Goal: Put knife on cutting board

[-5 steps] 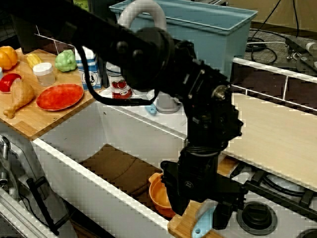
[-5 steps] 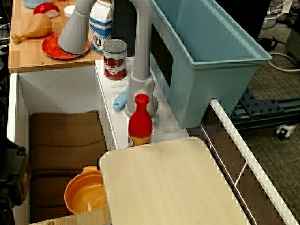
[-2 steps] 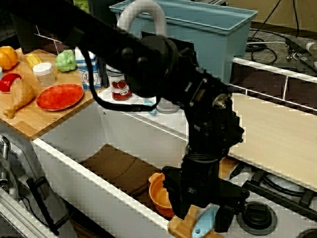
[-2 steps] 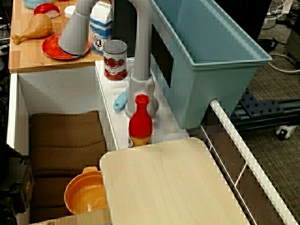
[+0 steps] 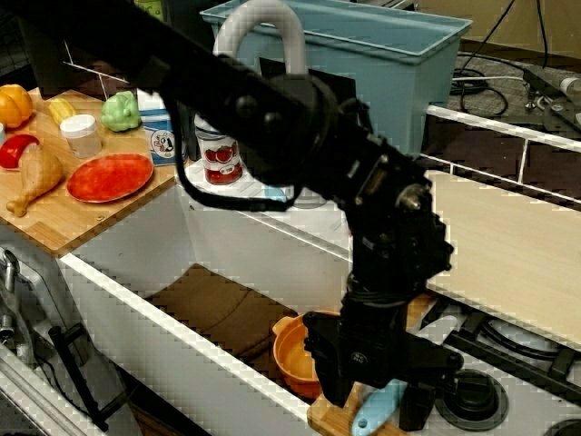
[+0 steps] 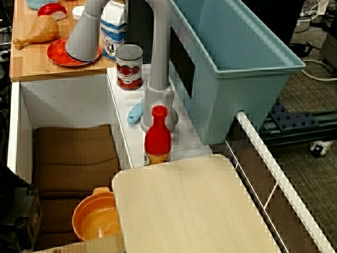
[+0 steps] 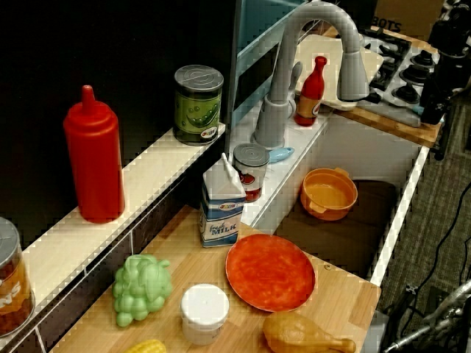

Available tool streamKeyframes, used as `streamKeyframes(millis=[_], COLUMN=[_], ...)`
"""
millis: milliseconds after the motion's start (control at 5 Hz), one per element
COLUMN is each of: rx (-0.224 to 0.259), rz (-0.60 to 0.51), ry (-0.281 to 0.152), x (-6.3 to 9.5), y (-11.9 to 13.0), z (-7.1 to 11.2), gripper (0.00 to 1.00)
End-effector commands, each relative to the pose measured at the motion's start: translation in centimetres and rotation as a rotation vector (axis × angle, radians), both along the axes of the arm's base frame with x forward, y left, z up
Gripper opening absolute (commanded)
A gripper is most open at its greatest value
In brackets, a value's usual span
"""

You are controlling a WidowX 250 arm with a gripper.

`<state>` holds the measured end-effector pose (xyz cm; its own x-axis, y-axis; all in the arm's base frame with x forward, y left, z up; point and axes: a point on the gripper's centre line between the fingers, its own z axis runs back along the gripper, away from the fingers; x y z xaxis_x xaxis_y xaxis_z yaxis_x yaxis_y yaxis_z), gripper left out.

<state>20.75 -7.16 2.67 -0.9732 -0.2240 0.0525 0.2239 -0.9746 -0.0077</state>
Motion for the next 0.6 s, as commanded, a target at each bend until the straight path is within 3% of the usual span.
streamKeyframes(millis=[0,400], rx=[-0.001,-0.014], rz=[0.004,0.007], ry=[-0.015,0.001], x=[-0.23,-0.41], y=[-0.18,0.05], z=[-0.27,0.03], gripper=[0.0,0.0])
